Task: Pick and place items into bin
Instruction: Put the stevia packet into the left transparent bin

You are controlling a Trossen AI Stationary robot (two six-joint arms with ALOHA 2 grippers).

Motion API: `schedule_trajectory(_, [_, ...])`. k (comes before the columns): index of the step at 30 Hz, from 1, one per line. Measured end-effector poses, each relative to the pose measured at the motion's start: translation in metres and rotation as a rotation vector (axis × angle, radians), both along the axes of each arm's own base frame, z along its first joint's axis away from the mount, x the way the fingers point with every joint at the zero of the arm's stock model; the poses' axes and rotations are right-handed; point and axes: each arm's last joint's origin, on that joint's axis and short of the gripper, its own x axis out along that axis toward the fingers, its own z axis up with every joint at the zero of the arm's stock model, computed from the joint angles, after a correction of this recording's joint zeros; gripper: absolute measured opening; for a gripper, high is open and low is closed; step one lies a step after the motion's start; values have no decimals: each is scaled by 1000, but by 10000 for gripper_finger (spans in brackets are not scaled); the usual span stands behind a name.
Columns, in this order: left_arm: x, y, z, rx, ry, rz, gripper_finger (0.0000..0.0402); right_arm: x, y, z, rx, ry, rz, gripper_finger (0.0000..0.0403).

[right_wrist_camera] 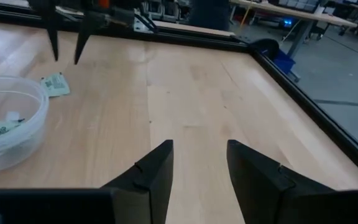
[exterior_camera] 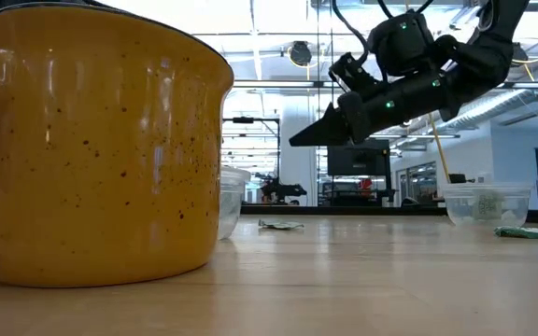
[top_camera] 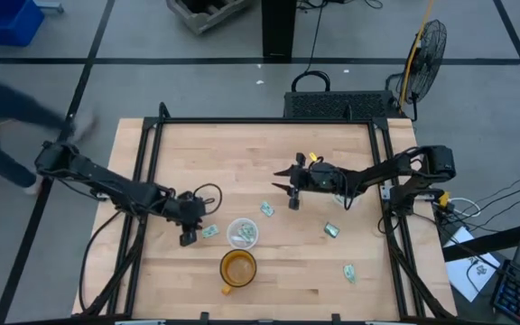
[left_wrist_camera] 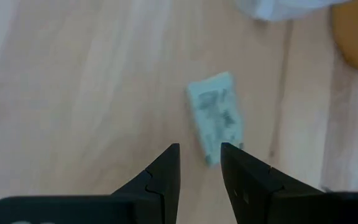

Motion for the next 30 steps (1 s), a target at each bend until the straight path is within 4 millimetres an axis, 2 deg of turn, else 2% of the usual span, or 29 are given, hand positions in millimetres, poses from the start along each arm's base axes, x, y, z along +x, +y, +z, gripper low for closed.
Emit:
schedule_trajectory(5, [9,-9,-12,-14,-16,-19,120,0,0,1,-15,-4,5,144])
schedule_trajectory(12, [13,-13,-28,29,56,-20,120,0,0,0,-33,6,11,142])
schedule_trajectory(19, [14,-13,-31,63,56,-53,115,0,0,0,-45,10,15,142])
schedule_trajectory(22, [13,-14,-31,97,52,-97,88,0,0,0,-46,10,15,142])
schedule_trajectory(27, [14,-14,-31,120,32,-99,16,0,0,0,-46,10,15,141])
schedule_trajectory(30, [18,-15,-25,119,-7,-106,11,0,0,0,-46,10,15,141])
